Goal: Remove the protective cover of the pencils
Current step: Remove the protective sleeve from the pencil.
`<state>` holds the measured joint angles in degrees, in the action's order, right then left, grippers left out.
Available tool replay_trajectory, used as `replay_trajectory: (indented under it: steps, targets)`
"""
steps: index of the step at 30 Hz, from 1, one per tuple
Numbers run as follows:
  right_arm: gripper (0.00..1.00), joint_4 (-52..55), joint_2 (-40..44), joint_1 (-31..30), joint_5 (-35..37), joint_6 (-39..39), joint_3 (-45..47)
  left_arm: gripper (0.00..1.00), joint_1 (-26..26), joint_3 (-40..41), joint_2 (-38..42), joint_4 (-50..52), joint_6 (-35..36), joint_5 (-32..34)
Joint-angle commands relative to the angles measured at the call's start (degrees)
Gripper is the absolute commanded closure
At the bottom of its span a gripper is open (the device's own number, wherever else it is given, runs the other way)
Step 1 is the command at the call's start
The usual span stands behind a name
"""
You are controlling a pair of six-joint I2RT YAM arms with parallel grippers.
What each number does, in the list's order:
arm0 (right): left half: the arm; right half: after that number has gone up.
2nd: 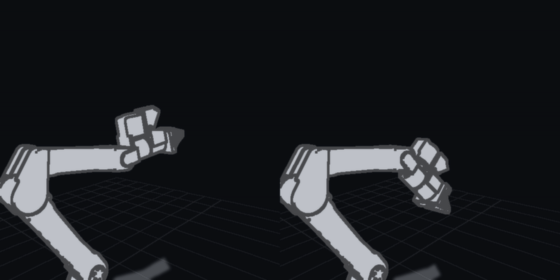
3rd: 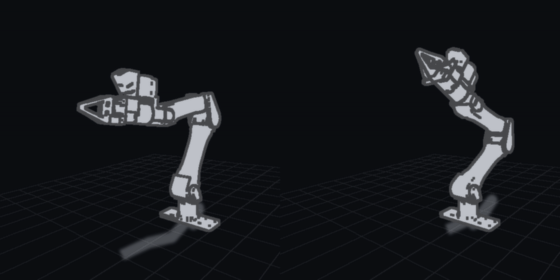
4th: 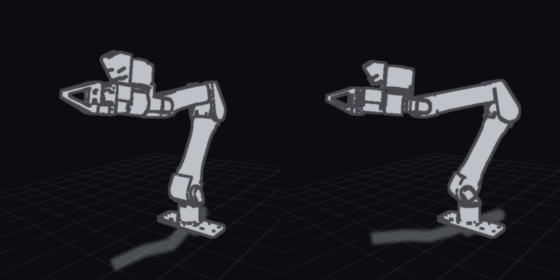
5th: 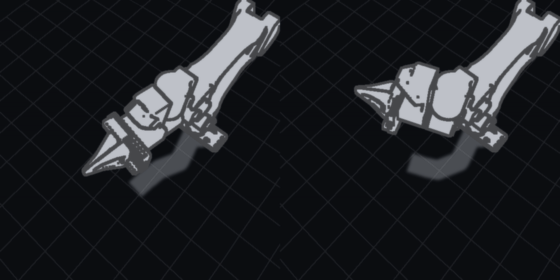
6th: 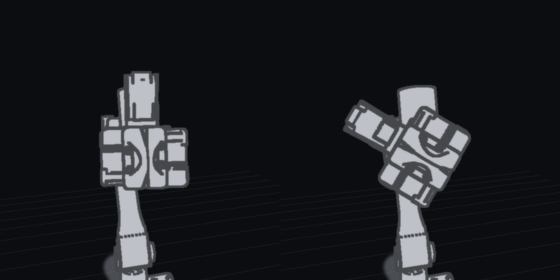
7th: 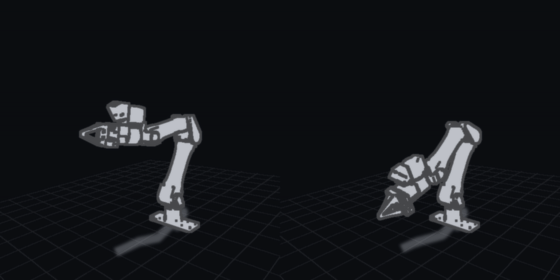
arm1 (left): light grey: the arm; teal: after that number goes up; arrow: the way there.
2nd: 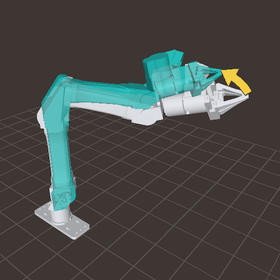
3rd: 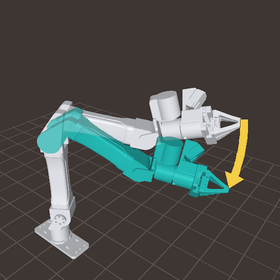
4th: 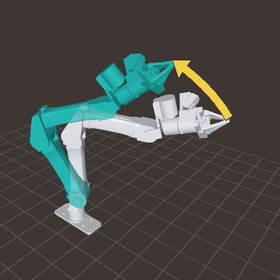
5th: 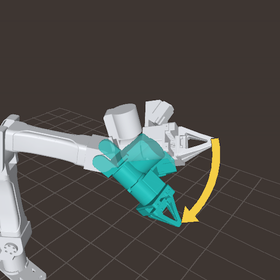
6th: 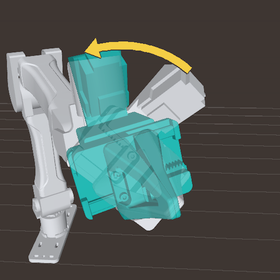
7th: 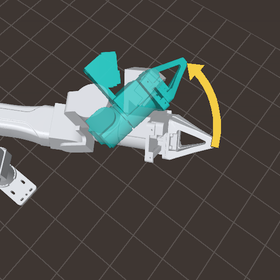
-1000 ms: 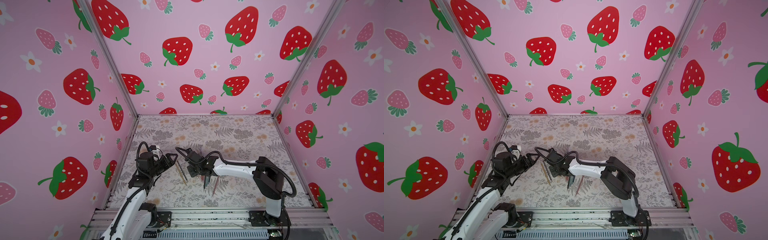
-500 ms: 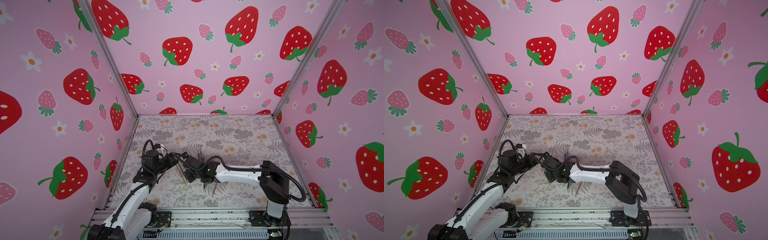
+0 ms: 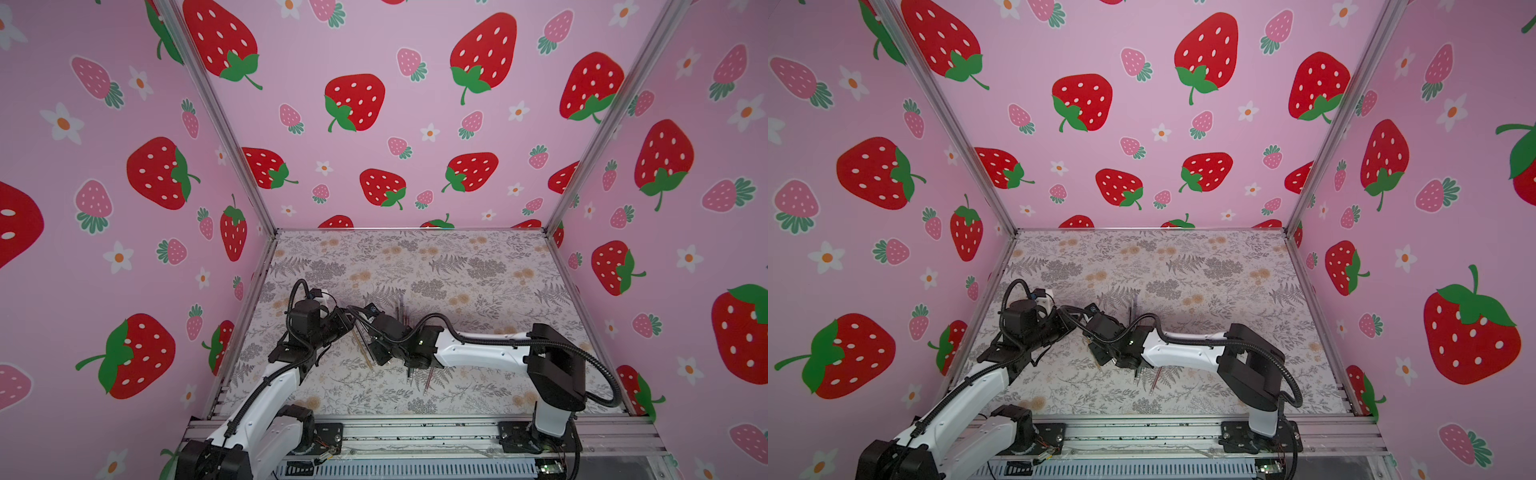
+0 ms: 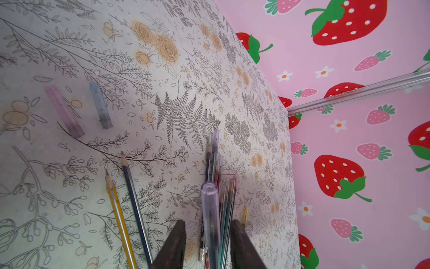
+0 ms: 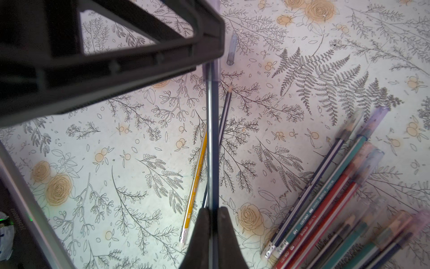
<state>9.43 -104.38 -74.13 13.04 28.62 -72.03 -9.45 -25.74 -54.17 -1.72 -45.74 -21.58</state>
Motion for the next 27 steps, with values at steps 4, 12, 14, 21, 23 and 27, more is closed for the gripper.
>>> replay_trajectory:
  steps: [4, 12, 14, 21, 23, 27]
  targets:
    - [1.00, -0.7, 0.8, -0.3, 0.4, -0.4, -0.3, 0.78, -0.7, -1.2, -1.5, -1.5, -1.0, 1.4]
    - [1.00, -1.2, 0.9, -0.3, -0.3, -0.8, -0.3, 0.74, -1.5, -3.2, -5.3, -2.3, -1.1, 0.7]
    - [1.00, -1.2, 0.8, -0.3, -0.3, -0.8, -0.3, 0.69, -1.6, -3.0, -5.8, -2.9, -1.4, 0.8]
    - [1.00, -1.2, 0.7, -0.3, -0.5, -0.8, -0.4, 0.84, -1.7, -3.4, -6.8, -3.5, -1.9, 0.8]
    - [1.00, -1.1, 0.8, -0.3, -0.4, -0.8, -0.3, 0.86, -1.7, -3.6, -6.5, -3.3, -2.1, 0.8]
    - [1.00, -1.1, 0.8, -0.3, 0.0, -0.6, 0.0, 0.88, -1.8, -3.2, -5.5, -3.3, -2.4, 1.7]
